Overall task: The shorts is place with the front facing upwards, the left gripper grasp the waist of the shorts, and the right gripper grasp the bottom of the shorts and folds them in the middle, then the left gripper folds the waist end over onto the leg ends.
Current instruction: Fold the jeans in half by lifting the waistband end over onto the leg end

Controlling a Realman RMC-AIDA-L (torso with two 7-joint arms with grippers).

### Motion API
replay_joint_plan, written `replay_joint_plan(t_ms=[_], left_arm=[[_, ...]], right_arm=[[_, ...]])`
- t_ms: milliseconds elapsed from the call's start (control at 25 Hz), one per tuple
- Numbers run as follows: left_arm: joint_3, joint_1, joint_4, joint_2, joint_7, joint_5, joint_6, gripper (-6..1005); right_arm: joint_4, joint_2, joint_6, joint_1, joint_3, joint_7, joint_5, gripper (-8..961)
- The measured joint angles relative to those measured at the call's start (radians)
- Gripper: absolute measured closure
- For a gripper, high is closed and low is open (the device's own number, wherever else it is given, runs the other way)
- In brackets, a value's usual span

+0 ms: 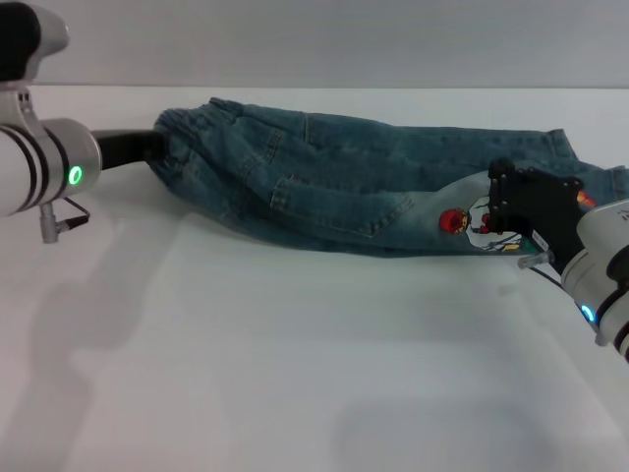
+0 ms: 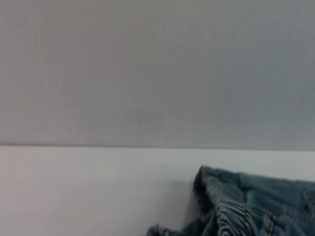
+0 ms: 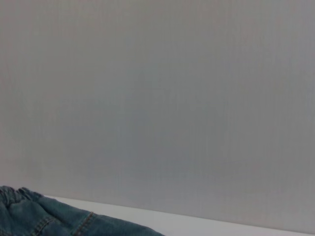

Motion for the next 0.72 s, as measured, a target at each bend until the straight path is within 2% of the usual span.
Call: replay_joint_plan(t_ms=[80, 160, 240, 480, 720], left_arm=[[-0.002, 0.007, -0.022, 0.0, 0.0, 0.0, -0.013, 948], [-0.012, 0.017, -0.119, 0.002, 0.001, 0.009, -0.105, 948], [-0.014, 0.026, -0.158, 0.002, 0.0, 0.016, -0.129, 948], [-0.007, 0.082, -0.306, -0.001, -0.001, 0.019, -0.162, 947], [-0.011, 0.1, -0.4, 0.001, -0.01, 0.019, -0.201, 946]], right_arm=[[-0.009, 0.0, 0.0, 0.012, 0.002, 0.0, 0.0, 953], [-0.023, 0.0, 0.0, 0.027, 0.003, 0.0, 0.0, 953], [-0.032, 0.001, 0.0, 0.04, 0.004, 0.0, 0.001, 953], [-0.049, 0.005, 0.0, 0.066, 0.004, 0.002, 0.008, 953], [-0.107, 0.007, 0.003, 0.121, -0.015, 0.014, 0.066, 953]])
